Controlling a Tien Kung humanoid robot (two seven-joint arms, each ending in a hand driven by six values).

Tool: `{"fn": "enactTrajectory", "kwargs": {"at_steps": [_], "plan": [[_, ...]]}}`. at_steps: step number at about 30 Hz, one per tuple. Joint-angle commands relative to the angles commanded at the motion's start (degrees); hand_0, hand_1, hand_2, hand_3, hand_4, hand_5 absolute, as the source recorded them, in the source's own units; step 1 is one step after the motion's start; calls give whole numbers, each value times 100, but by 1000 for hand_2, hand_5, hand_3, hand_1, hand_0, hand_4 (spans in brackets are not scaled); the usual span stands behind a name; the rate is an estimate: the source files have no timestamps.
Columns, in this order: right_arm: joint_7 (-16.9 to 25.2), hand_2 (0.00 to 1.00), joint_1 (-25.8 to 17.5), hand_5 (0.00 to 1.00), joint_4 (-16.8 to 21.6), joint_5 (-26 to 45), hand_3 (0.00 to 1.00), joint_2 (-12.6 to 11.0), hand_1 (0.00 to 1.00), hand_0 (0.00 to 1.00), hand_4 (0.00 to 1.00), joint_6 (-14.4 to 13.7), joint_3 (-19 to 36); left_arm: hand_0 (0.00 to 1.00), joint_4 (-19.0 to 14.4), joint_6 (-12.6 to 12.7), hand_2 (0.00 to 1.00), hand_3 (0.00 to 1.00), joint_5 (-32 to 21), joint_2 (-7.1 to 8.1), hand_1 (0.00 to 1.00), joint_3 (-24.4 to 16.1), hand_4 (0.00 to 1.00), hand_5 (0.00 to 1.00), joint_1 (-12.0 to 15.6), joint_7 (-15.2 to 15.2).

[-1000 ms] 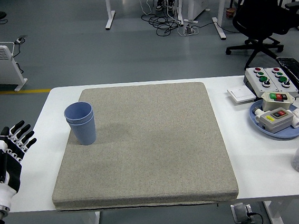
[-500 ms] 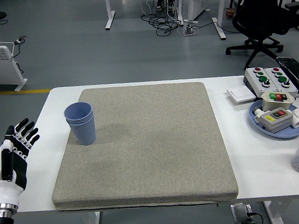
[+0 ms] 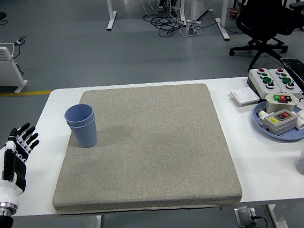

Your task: Push cup pick cup insert cup

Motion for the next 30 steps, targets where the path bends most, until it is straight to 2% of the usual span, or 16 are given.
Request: {"fn": "enactTrajectory", "kwargs": {"at_steps": [5, 8, 13, 22, 26, 30], "plan": [[-43, 689, 2, 546, -81, 197, 614, 1, 615, 708, 187, -79, -337, 824, 102, -91, 857, 829, 3, -61, 850, -90, 611, 998, -21, 72], [-62, 689, 6, 546, -78, 133, 614, -10, 615, 708, 187, -105, -183, 824, 139, -120, 857, 829, -50, -28, 850, -75, 611, 998, -34, 75], [-90, 690, 35, 544, -133, 331, 614, -12, 612, 708, 187, -116, -477, 824, 252, -109, 856, 830, -45, -85, 851, -99, 611, 998, -74, 150], [-76, 691, 77, 548, -165, 510, 613, -22, 613, 708, 188, -143, -687, 823, 259, -99, 856, 830, -35, -82, 849, -159, 611, 998, -46, 172], [-30, 691, 136, 548, -206, 832, 613, -12, 613, 708, 188, -193, -1035, 823, 337, -79, 856, 830, -60, -121, 849, -90, 611, 998, -207, 167], [-5, 691, 184, 550, -193, 778, 612, -14, 614, 708, 185, -233, -1043, 821, 348, -68, 854, 830, -63, -148, 847, -50, 610, 998, -307, 156]]}}
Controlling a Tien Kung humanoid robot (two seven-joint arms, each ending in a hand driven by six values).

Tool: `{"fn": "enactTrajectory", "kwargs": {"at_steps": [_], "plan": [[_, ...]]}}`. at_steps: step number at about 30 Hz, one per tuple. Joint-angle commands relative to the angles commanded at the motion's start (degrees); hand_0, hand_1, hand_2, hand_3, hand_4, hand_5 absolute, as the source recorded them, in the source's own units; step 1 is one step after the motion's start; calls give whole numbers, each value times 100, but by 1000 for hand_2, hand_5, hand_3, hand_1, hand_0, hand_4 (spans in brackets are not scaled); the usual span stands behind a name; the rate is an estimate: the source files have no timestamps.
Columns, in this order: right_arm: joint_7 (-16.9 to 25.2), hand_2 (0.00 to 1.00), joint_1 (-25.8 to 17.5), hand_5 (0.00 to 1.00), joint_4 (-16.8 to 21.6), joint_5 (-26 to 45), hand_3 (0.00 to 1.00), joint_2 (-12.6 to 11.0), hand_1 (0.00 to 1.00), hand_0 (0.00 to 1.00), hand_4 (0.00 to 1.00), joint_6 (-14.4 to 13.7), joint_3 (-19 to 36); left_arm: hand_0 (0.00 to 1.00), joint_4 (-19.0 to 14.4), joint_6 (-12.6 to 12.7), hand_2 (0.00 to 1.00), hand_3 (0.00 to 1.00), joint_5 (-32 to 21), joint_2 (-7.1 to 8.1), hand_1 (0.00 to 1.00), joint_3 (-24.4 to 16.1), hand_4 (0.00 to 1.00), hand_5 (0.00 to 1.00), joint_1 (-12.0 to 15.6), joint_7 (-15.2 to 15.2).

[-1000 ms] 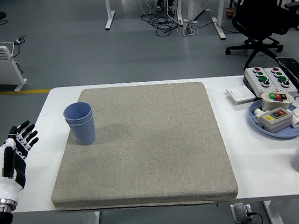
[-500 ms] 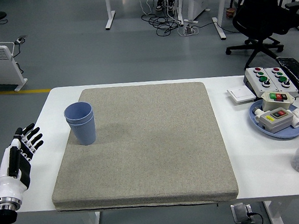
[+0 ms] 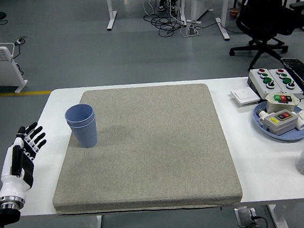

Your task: Push cup pick cup insert cup

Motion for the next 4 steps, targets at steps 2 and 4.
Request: {"fn": "enactTrajectory", "kwargs": {"at_steps": [2, 4], "plan": [[29, 691, 15, 550, -1, 4, 612, -4, 614, 708, 185, -18, 23, 821, 8, 14, 854, 830, 0, -7, 847, -3, 610, 998, -19, -3], [51, 691, 34, 550, -4, 26, 612, -3, 614, 708, 185, -36, 1, 821, 4, 20, 854, 830, 6, -4, 847, -2, 610, 998, -30, -2]]}}
